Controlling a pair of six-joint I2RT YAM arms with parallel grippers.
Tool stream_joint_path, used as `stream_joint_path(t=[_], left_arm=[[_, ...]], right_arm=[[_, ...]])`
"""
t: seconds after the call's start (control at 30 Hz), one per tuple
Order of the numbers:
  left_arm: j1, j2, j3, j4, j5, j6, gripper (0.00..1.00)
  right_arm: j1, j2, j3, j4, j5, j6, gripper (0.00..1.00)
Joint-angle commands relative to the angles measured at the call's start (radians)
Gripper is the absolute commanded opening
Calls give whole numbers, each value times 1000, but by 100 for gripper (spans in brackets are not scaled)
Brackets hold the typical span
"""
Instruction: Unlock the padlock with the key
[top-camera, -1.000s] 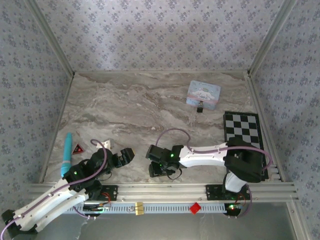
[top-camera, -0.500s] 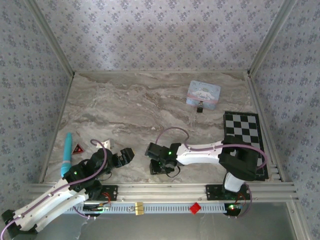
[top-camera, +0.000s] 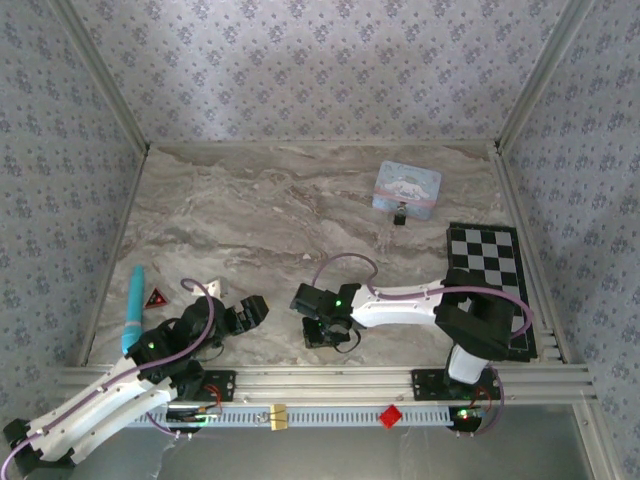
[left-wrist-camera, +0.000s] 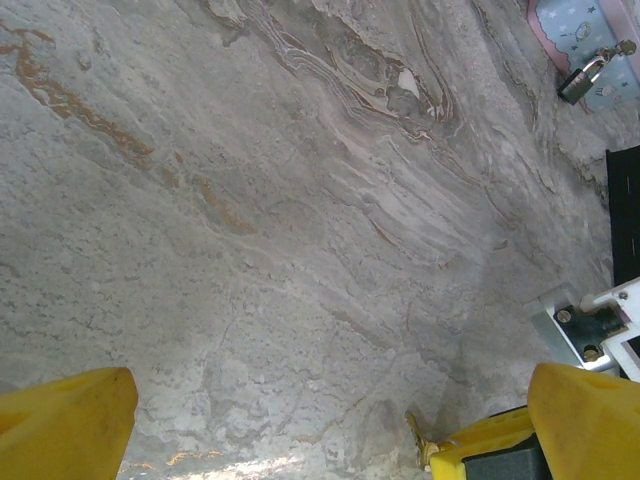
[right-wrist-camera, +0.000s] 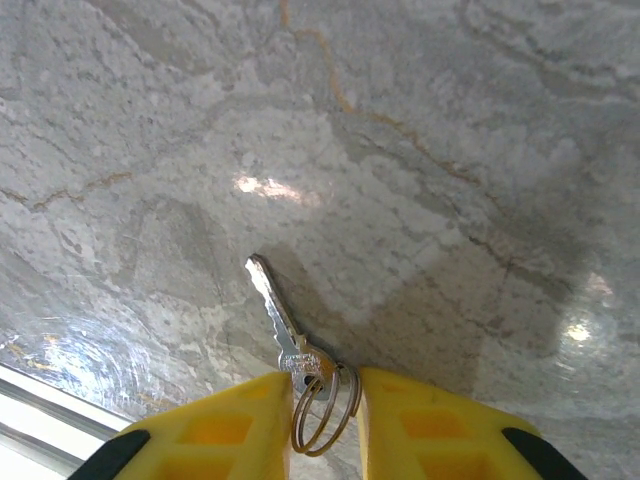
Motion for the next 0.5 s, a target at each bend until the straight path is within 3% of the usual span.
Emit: stream_joint_path(t=[0.0,0.47], left_arm=[[-5,7,-1,3,-16,8,100],[-4,15,-3,3,-16,11,100]], right_arm=[[0,5,18,-3,31,-14,23],[-22,-17,-7,23,65,-15,17]])
